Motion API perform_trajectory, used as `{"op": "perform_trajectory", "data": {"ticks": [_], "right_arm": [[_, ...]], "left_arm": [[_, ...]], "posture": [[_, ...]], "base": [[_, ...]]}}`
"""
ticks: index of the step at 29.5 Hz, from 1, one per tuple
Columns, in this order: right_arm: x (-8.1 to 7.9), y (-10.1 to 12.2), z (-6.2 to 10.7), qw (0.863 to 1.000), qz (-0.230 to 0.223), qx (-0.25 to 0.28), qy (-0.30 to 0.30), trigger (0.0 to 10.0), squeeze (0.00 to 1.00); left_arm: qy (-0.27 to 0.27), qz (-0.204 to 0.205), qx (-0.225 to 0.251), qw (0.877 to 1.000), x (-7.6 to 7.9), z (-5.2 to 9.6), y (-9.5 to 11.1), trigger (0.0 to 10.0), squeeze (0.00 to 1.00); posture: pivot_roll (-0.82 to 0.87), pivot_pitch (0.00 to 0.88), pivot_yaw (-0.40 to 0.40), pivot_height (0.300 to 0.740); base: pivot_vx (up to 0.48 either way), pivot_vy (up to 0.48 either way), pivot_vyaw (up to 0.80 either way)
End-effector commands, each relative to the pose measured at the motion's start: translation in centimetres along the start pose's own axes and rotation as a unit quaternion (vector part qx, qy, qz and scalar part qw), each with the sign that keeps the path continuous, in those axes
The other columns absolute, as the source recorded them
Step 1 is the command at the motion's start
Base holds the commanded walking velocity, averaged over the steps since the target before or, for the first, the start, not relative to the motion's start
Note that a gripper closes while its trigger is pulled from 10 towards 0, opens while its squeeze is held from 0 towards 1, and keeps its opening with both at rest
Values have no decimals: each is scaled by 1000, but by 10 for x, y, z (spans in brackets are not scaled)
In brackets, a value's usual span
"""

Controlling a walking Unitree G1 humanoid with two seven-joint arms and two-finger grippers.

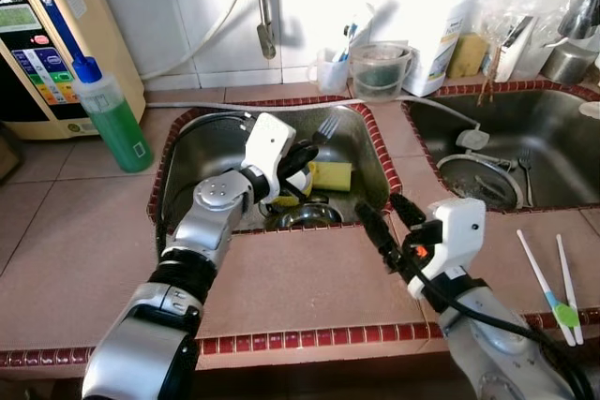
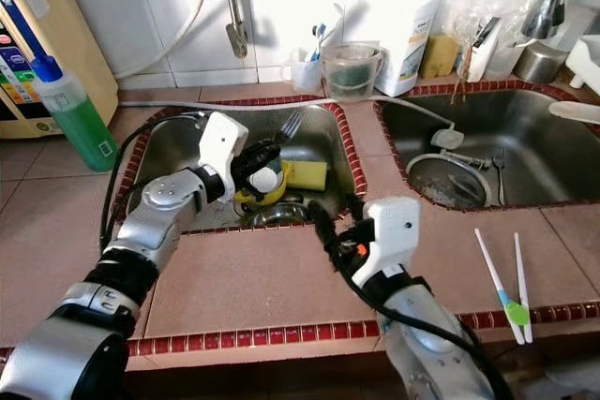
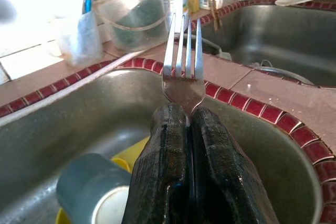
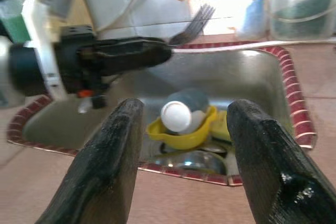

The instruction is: Kitchen organization

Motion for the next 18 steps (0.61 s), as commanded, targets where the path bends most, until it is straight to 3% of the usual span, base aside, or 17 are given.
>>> {"op": "perform_trajectory", "data": {"ticks": [1, 7, 13, 18], "right_arm": [[-5, 1, 2, 1000, -8, 0, 5, 10000, 0], [-9, 1, 10, 1000, -30, 0, -4, 10000, 0], [-24, 3, 19, 997, -76, 0, 6, 10000, 0], [-36, 2, 25, 996, -89, -7, 18, 10000, 0]], "left_arm": [[-2, -10, -4, 1000, -2, 0, -1, 10000, 0], [-9, -16, -15, 1000, -1, 0, -8, 10000, 0], [-16, -26, -27, 999, -4, -2, -11, 10000, 0], [-17, -31, -32, 999, -6, -1, -13, 10000, 0]], "posture": [[-194, 127, 105, 740], [-215, 162, 131, 740], [-230, 207, 159, 740], [-235, 229, 171, 740]], "base": [[0, 0, 0], [0, 0, 0], [0, 0, 0], [0, 0, 0]]}}
Point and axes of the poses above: a point about 5 cm out from each wrist's last joint towards the gripper, its own z axis pointing back from the gripper into the wrist, its own y axis along the axis of the wrist's last joint, x = y × z, the point moved 6 cm from there along -z, pointing out of the wrist towards the gripper, and after that the axes turned 7 degrees about -z, right-handed, at the moved point
